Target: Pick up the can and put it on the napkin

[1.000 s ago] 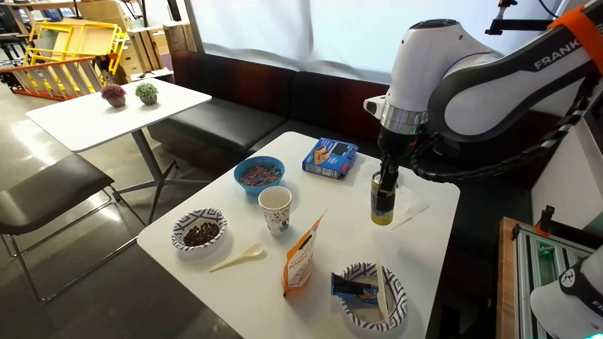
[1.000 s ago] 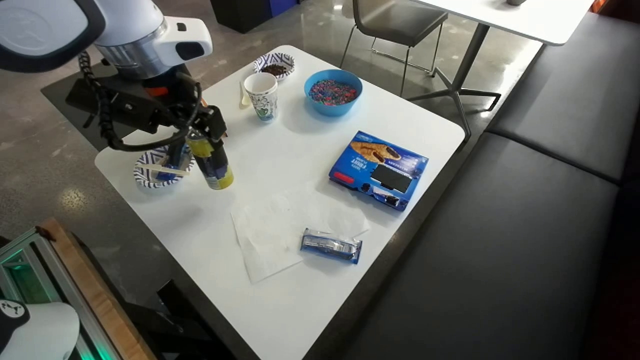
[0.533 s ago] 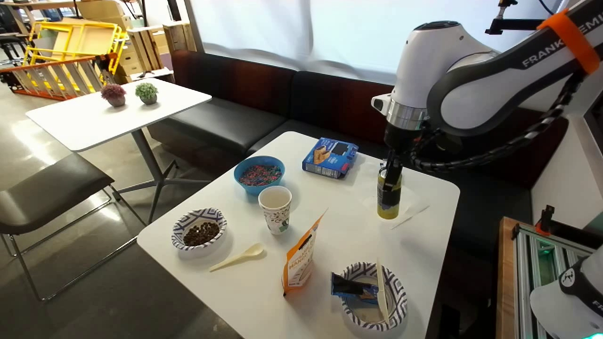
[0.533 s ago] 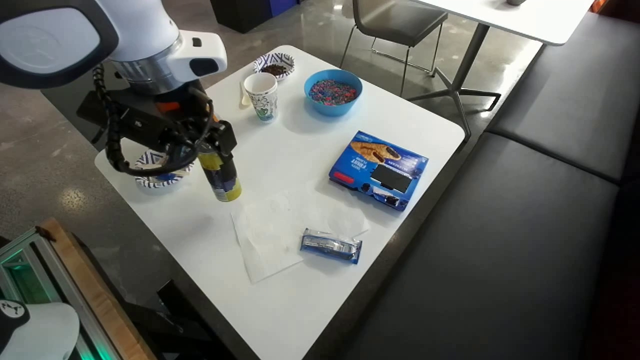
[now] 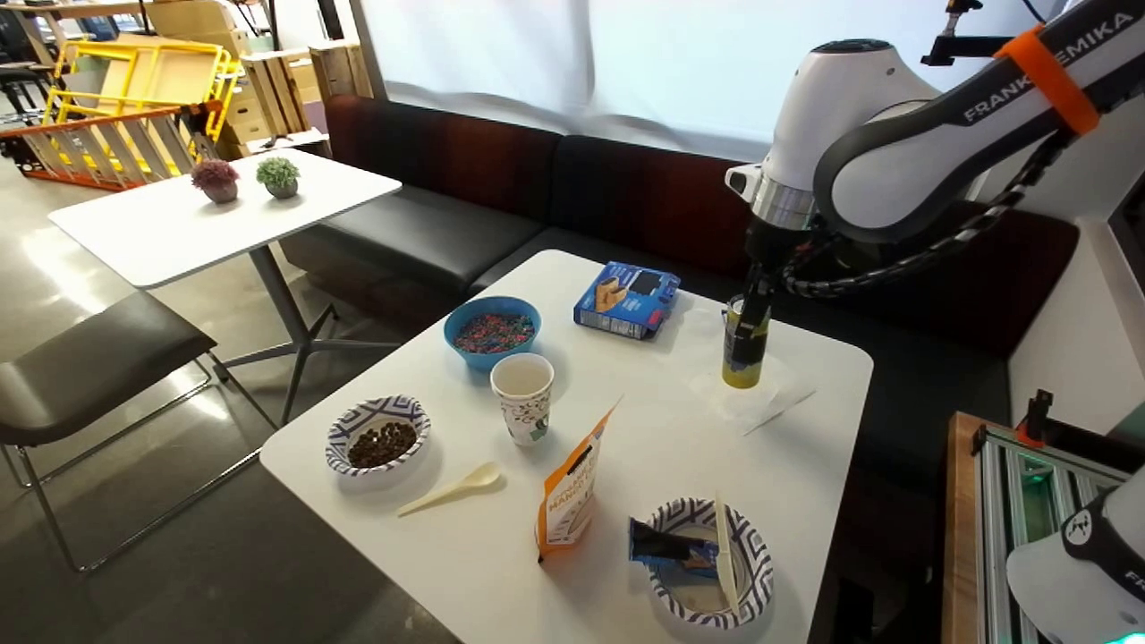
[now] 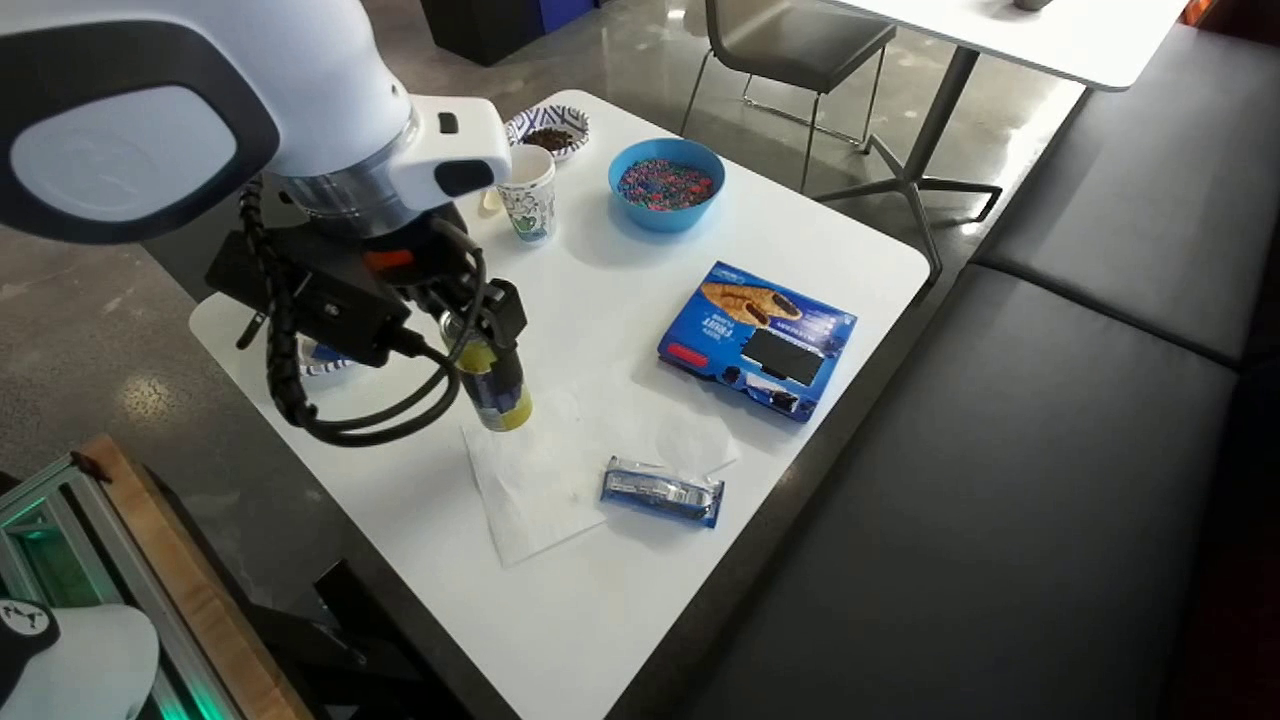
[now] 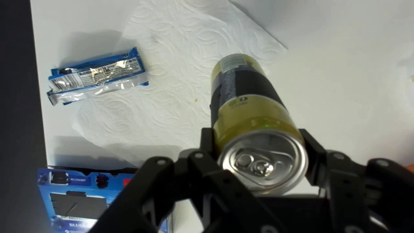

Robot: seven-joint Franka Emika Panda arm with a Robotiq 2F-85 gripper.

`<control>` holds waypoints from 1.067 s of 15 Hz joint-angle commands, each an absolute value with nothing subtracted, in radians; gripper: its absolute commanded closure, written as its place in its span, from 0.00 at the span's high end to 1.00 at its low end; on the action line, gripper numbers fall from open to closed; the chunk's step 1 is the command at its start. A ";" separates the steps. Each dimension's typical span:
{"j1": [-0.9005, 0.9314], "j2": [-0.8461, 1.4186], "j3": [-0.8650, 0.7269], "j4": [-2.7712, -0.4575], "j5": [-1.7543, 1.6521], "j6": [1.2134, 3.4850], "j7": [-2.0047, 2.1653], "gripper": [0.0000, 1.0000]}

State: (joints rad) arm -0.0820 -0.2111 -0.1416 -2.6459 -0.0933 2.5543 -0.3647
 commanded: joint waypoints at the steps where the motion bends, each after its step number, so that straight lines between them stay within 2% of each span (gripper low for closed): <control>1: -0.111 -0.179 -0.163 -2.643 -0.136 2.613 -0.383 0.38; 16: -0.162 -0.030 -0.200 -2.635 -0.090 2.803 -0.478 0.38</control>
State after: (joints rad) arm -0.1553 -0.0416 -0.1947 -2.6413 -0.1059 2.7805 -0.4374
